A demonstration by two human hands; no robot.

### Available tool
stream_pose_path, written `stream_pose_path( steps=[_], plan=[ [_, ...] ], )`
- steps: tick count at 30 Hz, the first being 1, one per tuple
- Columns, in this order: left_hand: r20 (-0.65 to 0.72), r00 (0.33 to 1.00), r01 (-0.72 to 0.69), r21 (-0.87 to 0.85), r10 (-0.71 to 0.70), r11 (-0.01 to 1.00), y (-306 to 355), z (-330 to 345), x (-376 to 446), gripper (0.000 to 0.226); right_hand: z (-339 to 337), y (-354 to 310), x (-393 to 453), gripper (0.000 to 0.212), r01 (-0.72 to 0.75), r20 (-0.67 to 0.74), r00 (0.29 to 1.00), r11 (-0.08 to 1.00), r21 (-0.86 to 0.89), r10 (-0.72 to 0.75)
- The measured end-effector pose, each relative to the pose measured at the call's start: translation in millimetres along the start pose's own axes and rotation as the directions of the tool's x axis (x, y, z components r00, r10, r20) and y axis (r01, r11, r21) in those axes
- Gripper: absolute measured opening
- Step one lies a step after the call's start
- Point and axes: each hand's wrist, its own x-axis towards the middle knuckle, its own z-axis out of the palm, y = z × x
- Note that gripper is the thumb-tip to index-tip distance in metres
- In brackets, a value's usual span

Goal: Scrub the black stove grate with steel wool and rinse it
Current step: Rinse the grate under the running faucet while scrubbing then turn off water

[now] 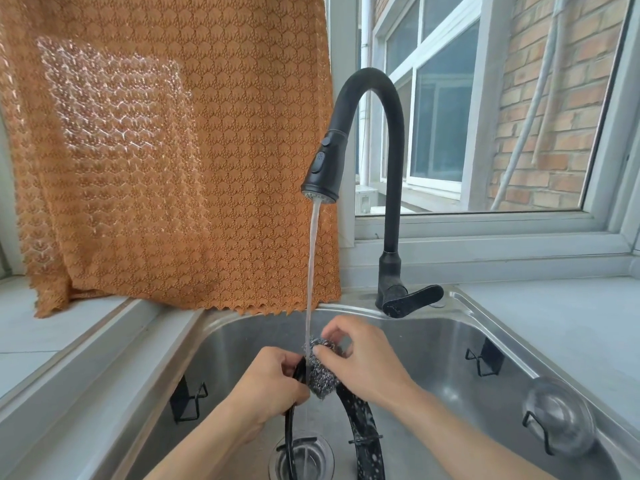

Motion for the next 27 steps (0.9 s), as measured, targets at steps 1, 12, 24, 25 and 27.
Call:
stream_pose_path(
  steps=[1,12,24,25,27],
  plan=[
    [-0.020,1.000,0.001,0.015,-0.001,1.000,-1,-1,1,0.016,1,-1,-2,0.015,0.041,0.024,0.999,0.999,0.011,-0.041],
    [-0.093,0.993,-0.062,0.061,0.067,0.996,-4,1,-1,0.010,8,15,3,0.045,0.137,0.202,0.971,0.990,-0.044,-0.125],
    [-0.066,0.996,-0.059,0.049,0.062,0.997,-8,6,0,0.030,12,21,10,0.039,-0.085,0.134,0.982,0.944,-0.319,0.133],
    [-0.064,0.996,-0.063,0.055,0.066,0.997,-7,6,-1,0.029,12,20,9,0.040,-0.099,0.127,0.980,0.933,-0.347,0.152],
    [-0.060,0.996,-0.069,0.070,0.074,0.995,-6,7,0,0.028,11,16,9,0.039,-0.129,0.095,0.979,0.910,-0.394,0.180]
  ],
)
